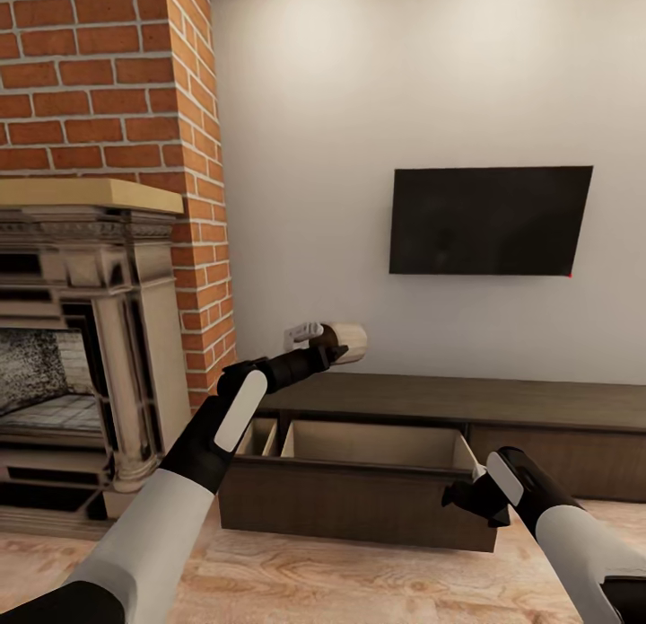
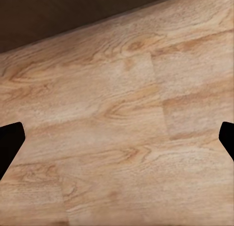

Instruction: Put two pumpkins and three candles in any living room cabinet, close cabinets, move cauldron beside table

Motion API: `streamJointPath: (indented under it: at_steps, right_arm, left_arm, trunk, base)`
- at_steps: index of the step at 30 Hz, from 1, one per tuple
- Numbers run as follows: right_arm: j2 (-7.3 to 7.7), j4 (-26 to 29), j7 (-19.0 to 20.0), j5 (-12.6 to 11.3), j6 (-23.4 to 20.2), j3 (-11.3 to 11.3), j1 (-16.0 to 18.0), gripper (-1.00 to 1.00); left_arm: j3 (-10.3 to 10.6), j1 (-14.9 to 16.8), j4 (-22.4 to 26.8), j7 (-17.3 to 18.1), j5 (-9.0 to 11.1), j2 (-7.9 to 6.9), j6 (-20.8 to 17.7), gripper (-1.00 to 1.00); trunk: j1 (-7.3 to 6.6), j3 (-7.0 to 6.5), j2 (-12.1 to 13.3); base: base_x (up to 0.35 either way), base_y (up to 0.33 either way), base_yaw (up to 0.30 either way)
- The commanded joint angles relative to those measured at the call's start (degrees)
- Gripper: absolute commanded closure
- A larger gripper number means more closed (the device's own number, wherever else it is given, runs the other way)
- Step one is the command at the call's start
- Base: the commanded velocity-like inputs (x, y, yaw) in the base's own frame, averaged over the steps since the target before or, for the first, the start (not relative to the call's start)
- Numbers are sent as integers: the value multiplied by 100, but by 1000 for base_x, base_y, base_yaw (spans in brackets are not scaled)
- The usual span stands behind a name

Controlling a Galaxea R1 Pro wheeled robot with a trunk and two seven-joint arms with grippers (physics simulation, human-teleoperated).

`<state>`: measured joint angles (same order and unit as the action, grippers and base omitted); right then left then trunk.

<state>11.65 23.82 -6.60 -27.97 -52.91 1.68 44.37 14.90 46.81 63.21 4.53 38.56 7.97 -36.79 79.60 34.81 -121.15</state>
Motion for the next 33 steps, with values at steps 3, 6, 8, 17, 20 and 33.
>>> streamJointPath:
  at_steps: [3, 6, 8, 17, 20, 33]
  right_arm:
    - [-6, 9, -52, -60, -19, 17, 2, -100]
    - [-11, 9, -52, -60, -22, 17, 2, -100]
    - [-13, 9, -52, -60, -21, 18, 2, -100]
    - [-14, 9, -58, -62, -26, 18, 2, -100]
    - [-17, 9, -53, -66, -25, 24, 2, -100]
    - [-90, 9, -54, -56, -24, 25, 2, -100]
  left_arm:
    - [-5, 4, -13, 13, -4, 2, -22, 100]
    - [-5, 4, -17, 11, -5, 2, -21, 100]
    - [-5, 4, -23, 7, -6, 2, -21, 100]
    - [-5, 4, -104, 2, -20, 6, -21, 100]
    - [-5, 4, -273, 4, -23, 3, -21, 100]
    - [28, 4, -623, -4, -37, 14, -4, 100]
  trunk:
    - [-68, -19, 118]
    - [-133, -45, 238]
    - [-177, -62, 319]
    - [-375, -139, 679]
    - [-441, -165, 800]
    - [-726, -277, 1321]
  base:
    - [0, 0, 0]
    - [0, 0, 0]
    - [0, 0, 0]
    - [0, 0, 0]
    - [0, 0, 0]
    - [0, 0, 0]
